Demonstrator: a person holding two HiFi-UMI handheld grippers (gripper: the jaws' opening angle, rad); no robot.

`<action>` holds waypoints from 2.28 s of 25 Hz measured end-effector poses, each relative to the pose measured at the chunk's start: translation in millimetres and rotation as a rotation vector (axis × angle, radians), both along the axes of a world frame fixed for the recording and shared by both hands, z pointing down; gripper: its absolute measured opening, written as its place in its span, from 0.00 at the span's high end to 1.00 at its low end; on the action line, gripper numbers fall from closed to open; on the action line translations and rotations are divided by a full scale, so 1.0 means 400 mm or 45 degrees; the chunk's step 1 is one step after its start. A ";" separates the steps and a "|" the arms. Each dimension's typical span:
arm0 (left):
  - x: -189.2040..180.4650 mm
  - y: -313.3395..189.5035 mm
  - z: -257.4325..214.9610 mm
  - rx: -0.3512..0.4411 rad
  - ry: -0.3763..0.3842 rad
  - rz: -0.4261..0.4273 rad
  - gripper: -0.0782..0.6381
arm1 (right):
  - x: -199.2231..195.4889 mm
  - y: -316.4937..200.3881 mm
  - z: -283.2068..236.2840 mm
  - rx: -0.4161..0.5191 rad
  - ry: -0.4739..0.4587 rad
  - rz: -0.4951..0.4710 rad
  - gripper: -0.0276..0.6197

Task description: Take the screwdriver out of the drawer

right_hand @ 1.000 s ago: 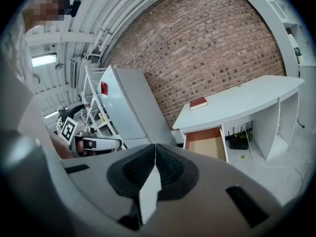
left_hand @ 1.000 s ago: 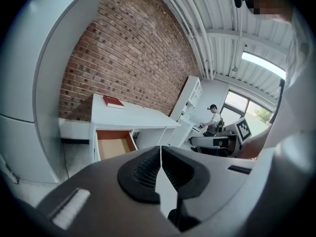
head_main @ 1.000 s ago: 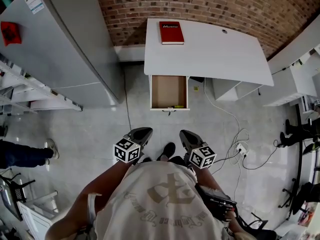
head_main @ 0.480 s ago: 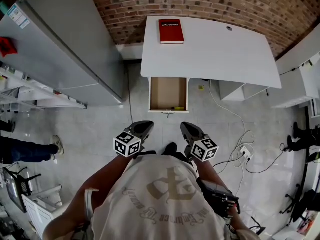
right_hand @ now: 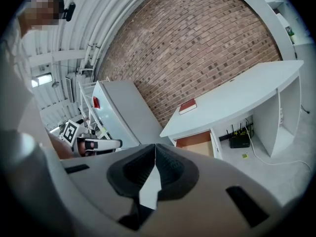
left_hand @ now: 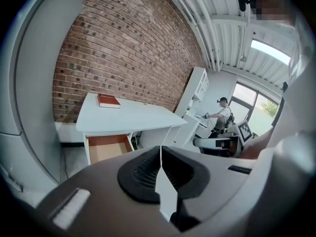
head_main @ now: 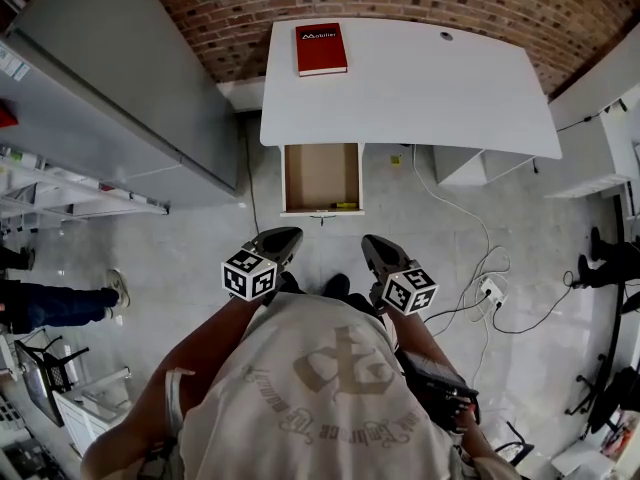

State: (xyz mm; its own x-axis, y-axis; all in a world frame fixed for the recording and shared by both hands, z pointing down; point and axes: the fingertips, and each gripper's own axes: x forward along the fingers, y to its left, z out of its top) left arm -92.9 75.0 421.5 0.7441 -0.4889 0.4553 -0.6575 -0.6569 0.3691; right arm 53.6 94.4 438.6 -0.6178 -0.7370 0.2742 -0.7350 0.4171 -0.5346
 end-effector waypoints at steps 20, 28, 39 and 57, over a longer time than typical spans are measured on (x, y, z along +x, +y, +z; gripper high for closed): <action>0.143 -0.134 0.071 -0.072 -0.064 0.311 0.87 | 0.138 -0.055 0.020 -0.067 0.013 0.291 0.95; 0.148 -0.250 0.105 -0.077 -0.071 0.415 0.87 | 0.131 -0.157 0.026 -0.084 0.080 0.339 0.95; 0.142 -0.348 0.188 -0.107 -0.105 0.582 0.87 | 0.141 -0.211 0.067 -0.138 0.132 0.492 0.95; 0.172 -0.370 0.352 -0.215 -0.283 0.744 0.87 | 0.185 -0.200 0.149 -0.237 0.135 0.602 0.95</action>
State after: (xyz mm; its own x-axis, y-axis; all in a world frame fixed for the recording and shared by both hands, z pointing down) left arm -24.2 -73.1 562.2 0.7451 0.0605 0.6643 -0.2814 -0.8744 0.3953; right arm 127.5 14.3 498.4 -0.1906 -0.8617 0.4702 -0.8741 -0.0690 -0.4808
